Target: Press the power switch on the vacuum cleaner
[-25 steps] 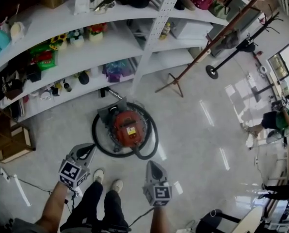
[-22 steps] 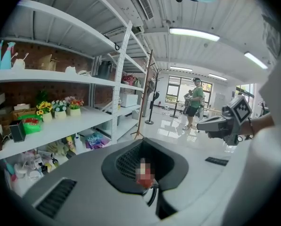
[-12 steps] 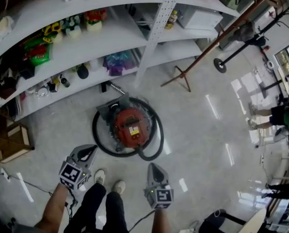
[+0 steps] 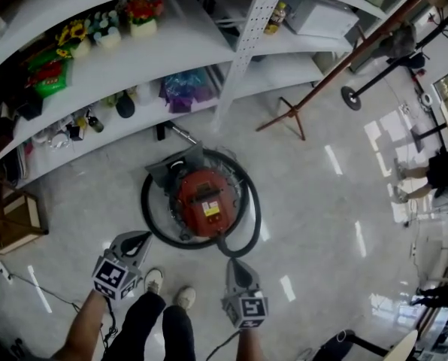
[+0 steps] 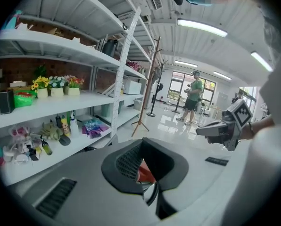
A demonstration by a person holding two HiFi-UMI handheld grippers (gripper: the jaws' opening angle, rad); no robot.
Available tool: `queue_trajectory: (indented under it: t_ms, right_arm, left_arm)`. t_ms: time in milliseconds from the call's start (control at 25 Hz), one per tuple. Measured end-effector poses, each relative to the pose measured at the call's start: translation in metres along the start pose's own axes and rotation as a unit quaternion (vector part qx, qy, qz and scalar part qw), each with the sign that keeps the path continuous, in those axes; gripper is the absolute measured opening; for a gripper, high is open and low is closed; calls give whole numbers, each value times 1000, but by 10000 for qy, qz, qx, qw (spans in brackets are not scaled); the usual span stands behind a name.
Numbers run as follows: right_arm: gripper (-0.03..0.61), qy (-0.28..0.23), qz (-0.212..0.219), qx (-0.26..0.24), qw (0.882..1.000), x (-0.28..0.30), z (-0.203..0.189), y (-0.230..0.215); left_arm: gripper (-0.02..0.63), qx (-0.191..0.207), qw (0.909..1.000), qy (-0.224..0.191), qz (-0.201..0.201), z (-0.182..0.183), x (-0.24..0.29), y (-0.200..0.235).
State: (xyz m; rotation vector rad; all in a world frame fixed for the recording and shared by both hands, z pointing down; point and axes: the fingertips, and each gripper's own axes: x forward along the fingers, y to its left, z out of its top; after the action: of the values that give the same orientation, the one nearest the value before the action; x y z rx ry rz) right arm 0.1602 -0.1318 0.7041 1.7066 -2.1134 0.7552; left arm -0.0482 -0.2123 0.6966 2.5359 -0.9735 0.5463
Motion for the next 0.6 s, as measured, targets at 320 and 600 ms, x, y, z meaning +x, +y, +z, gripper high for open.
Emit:
queue_trajectory:
  t_ms: [320,600]
  right_arm:
    - [8,122,25,78,9999,35,-42,-14]
    - [8,200,47,157,9997,63,-79,-27]
  left_arm:
    - [8,-228,9996,136,-40,-47,31,10]
    - [8,-294,9992,253,-42,-87,53,16]
